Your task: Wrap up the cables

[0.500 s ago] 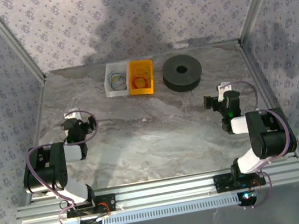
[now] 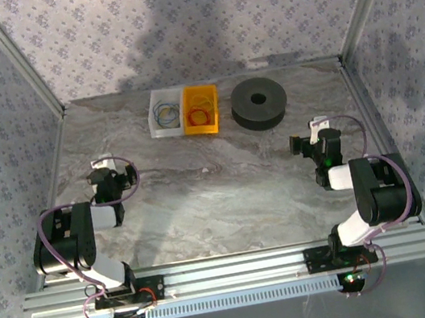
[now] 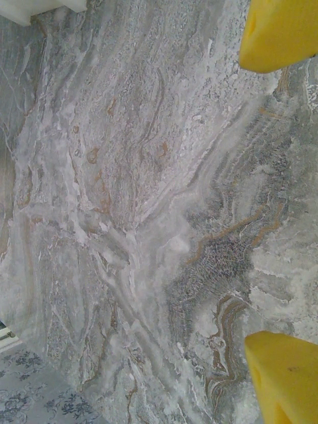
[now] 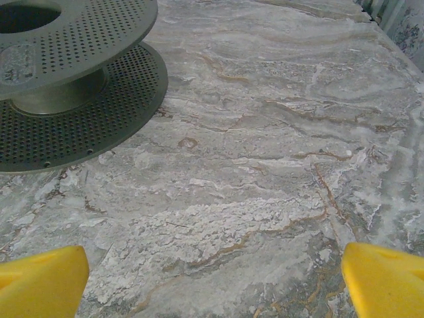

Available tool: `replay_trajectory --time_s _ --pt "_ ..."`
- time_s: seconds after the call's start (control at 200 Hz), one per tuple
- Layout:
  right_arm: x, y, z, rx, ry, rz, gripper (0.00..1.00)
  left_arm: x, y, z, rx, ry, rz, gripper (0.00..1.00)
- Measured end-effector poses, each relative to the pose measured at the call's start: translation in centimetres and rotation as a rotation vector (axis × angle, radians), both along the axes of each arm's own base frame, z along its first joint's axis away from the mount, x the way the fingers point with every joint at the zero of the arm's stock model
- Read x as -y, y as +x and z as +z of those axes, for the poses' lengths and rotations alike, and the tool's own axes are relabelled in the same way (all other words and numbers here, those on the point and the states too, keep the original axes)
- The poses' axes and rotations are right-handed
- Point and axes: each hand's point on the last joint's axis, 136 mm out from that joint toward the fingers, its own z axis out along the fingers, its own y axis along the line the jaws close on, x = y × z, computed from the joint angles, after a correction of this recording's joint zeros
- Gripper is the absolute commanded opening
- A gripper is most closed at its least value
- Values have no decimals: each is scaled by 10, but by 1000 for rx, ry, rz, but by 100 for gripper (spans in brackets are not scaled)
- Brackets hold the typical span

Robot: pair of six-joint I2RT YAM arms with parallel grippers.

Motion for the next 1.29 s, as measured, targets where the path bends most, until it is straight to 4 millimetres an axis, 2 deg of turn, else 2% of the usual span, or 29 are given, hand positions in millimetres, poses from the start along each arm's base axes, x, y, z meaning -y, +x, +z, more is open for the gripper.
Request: replay_trajectory --time_s 0.78,0.864,0.929,1.049,1.119,1.214,1.294 --pt "-1 1 0 -7 3 6 100 -1 0 0 -1 -7 -5 100" --pt "-1 2 4 -44 2 6 100 -1 1 -1 -52 1 6 100" --pt "-1 6 22 -37 3 7 100 -1 10 12 -91 1 8 100" --pt "-4 17 72 14 74 37 100 4 43 65 -111 -5 -9 100" --pt "-7 26 93 27 149 68 100 9 54 92 -147 -21 -23 100" --pt "-20 38 100 -2 283 122 100 17 60 104 -259 -48 -42 100" --pt "-35 49 90 -56 421 162 99 26 56 94 -392 -70 -59 100"
